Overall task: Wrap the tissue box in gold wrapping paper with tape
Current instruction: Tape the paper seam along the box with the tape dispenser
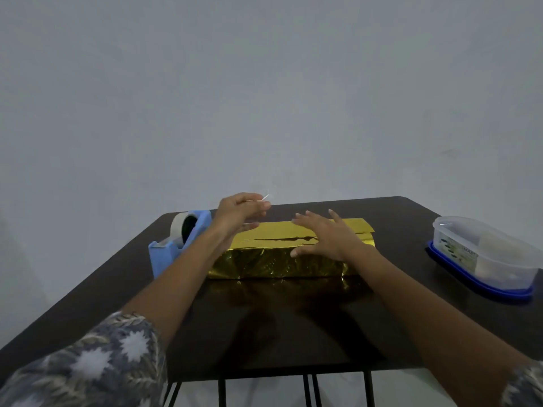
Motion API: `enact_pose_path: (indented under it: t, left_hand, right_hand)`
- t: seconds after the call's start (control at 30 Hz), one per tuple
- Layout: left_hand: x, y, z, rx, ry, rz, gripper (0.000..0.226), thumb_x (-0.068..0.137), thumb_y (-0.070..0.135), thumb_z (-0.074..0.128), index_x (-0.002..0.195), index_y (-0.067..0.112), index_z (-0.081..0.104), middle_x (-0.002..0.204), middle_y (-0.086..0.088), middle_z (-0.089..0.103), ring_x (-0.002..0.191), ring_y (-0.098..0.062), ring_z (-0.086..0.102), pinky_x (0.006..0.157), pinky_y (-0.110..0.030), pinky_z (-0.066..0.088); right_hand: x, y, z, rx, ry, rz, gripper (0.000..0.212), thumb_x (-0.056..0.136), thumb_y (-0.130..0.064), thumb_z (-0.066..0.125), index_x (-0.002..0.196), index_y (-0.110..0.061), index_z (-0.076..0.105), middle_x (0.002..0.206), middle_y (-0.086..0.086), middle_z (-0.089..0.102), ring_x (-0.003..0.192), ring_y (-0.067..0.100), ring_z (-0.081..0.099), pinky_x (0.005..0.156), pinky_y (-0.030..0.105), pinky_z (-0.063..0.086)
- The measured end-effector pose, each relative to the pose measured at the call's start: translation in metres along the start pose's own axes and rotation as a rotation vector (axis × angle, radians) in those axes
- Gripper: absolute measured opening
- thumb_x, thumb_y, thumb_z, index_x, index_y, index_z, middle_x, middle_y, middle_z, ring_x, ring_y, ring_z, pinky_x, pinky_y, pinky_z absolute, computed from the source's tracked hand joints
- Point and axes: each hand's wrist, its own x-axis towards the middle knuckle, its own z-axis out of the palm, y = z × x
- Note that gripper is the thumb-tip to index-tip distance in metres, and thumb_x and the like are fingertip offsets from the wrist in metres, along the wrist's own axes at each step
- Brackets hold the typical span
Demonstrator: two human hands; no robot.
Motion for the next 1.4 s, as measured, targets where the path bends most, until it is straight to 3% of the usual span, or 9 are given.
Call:
enact_pose_path:
  t: [0.1,0.23,0.33,0.57,0.7,0.83,0.93,1.1,1.4]
  left_hand:
    - [0.002,-0.022,0.007,-0.169,0.032,-0.026,0.034,0.081,0.017,0.071,0.113,0.011,0.062,0.108,-0.006,0.067,0.098,-0.018,0.066,0.082,-0.033,0.055]
    - [0.005,-0.030,0.013,-0.152,0.064,-0.026,0.022,0.081,0.018,0.071,0.103,0.013,0.066,0.109,-0.008,0.068,0.098,-0.017,0.065,0.081,-0.030,0.054]
    - [0.008,-0.031,0.015,0.044,0.086,0.073,0.021,0.080,0.018,0.073,0.099,0.018,0.065,0.102,-0.001,0.068,0.096,-0.013,0.063,0.082,-0.029,0.052]
    - [0.010,-0.040,0.006,-0.028,0.106,0.066,0.023,0.080,0.015,0.073,0.101,0.013,0.065,0.103,-0.006,0.069,0.101,-0.020,0.064,0.086,-0.035,0.055]
    - [0.006,-0.026,0.010,-0.026,0.031,0.146,0.012,0.081,0.014,0.071,0.092,0.015,0.068,0.090,-0.002,0.072,0.088,-0.016,0.068,0.083,-0.033,0.054]
    - [0.002,-0.013,0.014,0.034,-0.075,0.210,0.009,0.080,0.015,0.072,0.088,0.012,0.070,0.079,0.001,0.072,0.077,-0.009,0.068,0.076,-0.028,0.055]
    - [-0.001,-0.008,0.014,0.063,-0.116,0.212,0.008,0.079,0.014,0.072,0.087,0.011,0.070,0.080,0.001,0.072,0.077,-0.009,0.068,0.073,-0.024,0.056]
    - [-0.005,-0.007,0.009,0.090,-0.134,0.198,0.006,0.080,0.014,0.072,0.086,0.012,0.070,0.079,0.000,0.072,0.077,-0.011,0.068,0.075,-0.027,0.055]
    - [-0.007,-0.005,0.007,0.153,-0.143,0.160,0.011,0.081,0.017,0.072,0.089,0.010,0.072,0.072,0.001,0.070,0.066,-0.009,0.064,0.070,-0.025,0.055]
  right_hand:
    - [-0.006,-0.002,0.002,-0.037,0.022,0.030,0.064,0.084,-0.057,0.054,0.139,-0.027,0.041,0.146,-0.003,0.043,0.137,0.011,0.033,0.118,0.041,0.000]
    - [-0.016,-0.004,0.007,-0.007,0.037,0.067,0.052,0.089,-0.053,0.050,0.135,-0.028,0.046,0.141,-0.004,0.048,0.130,0.016,0.042,0.116,0.038,0.012]
    - [-0.023,-0.007,0.010,0.038,0.067,0.101,0.052,0.091,-0.050,0.049,0.138,-0.028,0.042,0.142,-0.005,0.047,0.129,0.018,0.041,0.112,0.036,0.023]
    - [-0.026,-0.005,0.015,0.121,0.113,0.110,0.074,0.081,-0.068,0.030,0.143,-0.028,0.035,0.146,-0.004,0.042,0.136,0.016,0.035,0.116,0.036,0.014]
    - [-0.012,-0.013,-0.003,0.744,0.452,0.174,0.050,0.092,-0.047,0.046,0.133,-0.018,0.052,0.133,-0.001,0.056,0.121,0.012,0.050,0.106,0.034,0.036]
    - [-0.001,-0.022,-0.032,1.133,0.439,0.219,0.036,0.092,-0.034,0.055,0.117,-0.010,0.064,0.114,0.002,0.066,0.102,0.008,0.059,0.083,0.023,0.047]
    - [0.001,-0.025,-0.035,1.166,0.399,0.221,0.025,0.088,-0.031,0.062,0.101,-0.011,0.069,0.096,-0.002,0.068,0.085,0.000,0.059,0.069,0.020,0.042]
    - [-0.002,-0.026,-0.033,1.175,0.448,0.234,0.014,0.084,-0.023,0.068,0.075,-0.013,0.067,0.075,0.000,0.067,0.070,0.010,0.061,0.060,0.018,0.043]
    - [-0.003,-0.026,-0.033,1.198,0.438,0.206,0.006,0.083,-0.019,0.069,0.079,-0.015,0.066,0.071,-0.002,0.064,0.066,0.007,0.058,0.058,0.017,0.046]
